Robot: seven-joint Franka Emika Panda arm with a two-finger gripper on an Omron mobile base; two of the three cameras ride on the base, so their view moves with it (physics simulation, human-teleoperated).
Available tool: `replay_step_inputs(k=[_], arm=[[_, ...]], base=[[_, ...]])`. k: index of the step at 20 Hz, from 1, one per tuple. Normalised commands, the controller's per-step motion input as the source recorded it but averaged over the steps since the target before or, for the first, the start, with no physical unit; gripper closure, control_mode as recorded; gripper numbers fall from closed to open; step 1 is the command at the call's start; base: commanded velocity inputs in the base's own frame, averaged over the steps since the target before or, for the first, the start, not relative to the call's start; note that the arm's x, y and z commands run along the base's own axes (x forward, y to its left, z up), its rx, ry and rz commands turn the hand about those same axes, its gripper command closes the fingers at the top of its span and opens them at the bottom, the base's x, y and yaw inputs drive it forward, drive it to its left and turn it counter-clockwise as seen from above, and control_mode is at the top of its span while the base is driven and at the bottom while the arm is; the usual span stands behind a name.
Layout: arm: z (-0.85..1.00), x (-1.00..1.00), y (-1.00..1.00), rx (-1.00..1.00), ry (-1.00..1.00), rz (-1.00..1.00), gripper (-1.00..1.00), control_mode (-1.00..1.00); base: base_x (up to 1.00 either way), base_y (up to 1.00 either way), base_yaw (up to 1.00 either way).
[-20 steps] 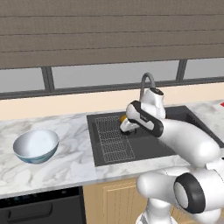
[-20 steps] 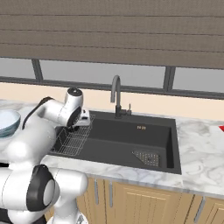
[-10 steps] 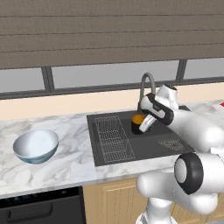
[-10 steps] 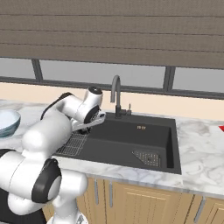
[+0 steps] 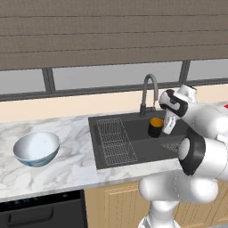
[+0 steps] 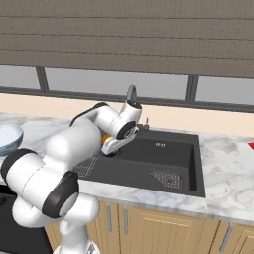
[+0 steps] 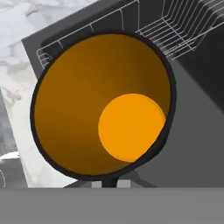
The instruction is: Pick the mug and place it in the sink. Pick the bowl and place it in the open cabinet and then close the cabinet.
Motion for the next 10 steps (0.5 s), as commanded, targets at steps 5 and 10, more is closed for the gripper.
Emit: replay_step_inputs(k=[5, 10], arm=[[-0.10, 0.12, -0.68, 0.00, 0.00, 0.15, 1.00, -1.00], [-0.21, 0.25, -0.51, 0.00, -0.02, 0.06, 1.00, -1.00]], base=[[0.00, 0.00, 0.00], [0.00, 0.00, 0.00]])
